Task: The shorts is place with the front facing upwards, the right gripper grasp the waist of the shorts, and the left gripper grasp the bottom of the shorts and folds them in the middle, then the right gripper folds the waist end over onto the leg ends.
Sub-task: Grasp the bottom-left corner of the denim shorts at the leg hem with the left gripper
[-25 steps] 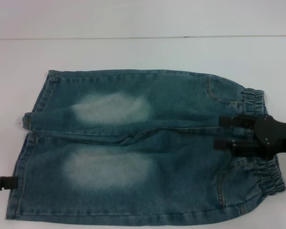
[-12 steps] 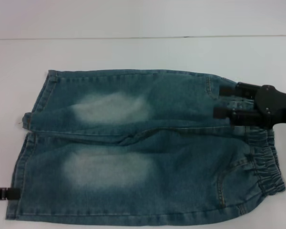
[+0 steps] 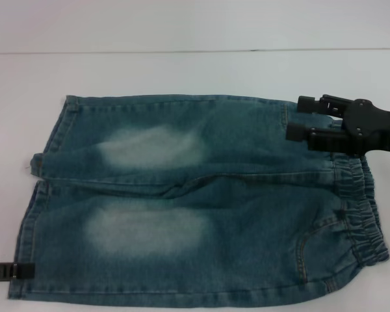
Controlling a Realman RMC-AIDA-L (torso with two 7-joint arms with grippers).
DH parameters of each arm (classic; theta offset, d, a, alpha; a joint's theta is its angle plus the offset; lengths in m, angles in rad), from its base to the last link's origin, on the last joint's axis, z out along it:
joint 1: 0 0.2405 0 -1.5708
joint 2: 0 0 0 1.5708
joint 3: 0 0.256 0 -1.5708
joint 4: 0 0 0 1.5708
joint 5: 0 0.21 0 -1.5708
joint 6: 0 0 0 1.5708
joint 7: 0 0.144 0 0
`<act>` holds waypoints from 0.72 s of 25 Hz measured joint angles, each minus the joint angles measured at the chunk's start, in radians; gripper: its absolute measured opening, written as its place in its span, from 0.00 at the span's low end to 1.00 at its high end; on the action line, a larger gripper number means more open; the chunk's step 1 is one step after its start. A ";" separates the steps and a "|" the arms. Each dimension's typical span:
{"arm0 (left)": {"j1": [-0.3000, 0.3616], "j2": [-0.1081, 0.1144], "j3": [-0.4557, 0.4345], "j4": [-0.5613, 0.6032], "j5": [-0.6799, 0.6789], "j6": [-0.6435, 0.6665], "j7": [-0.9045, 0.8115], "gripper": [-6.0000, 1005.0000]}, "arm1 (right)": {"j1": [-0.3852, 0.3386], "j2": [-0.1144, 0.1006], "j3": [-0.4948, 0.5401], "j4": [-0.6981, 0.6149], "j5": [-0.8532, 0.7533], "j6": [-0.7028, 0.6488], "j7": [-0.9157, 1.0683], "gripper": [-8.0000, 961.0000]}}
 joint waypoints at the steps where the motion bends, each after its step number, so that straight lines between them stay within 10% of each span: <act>1: 0.000 0.000 0.000 -0.002 0.003 -0.003 -0.002 0.87 | 0.005 0.003 -0.003 0.003 -0.004 0.012 0.000 0.93; 18: -0.019 0.008 0.009 -0.017 0.052 -0.008 -0.010 0.87 | 0.025 0.016 -0.039 0.013 -0.004 0.064 0.004 0.93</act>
